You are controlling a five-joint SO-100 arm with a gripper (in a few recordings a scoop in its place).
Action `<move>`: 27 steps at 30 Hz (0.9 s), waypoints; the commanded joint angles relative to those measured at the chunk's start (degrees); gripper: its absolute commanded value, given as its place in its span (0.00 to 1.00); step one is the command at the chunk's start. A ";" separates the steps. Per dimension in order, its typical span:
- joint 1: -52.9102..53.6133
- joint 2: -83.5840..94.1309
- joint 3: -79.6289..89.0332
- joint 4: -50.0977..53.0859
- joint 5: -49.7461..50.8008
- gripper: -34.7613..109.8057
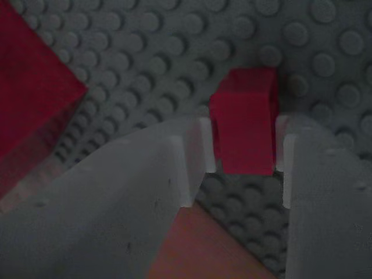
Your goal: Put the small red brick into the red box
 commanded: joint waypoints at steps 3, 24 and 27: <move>1.41 6.77 -3.60 1.67 1.05 0.24; 8.09 -0.44 -23.38 -14.06 -8.53 0.24; 7.82 -1.41 -20.74 -17.75 -9.58 0.24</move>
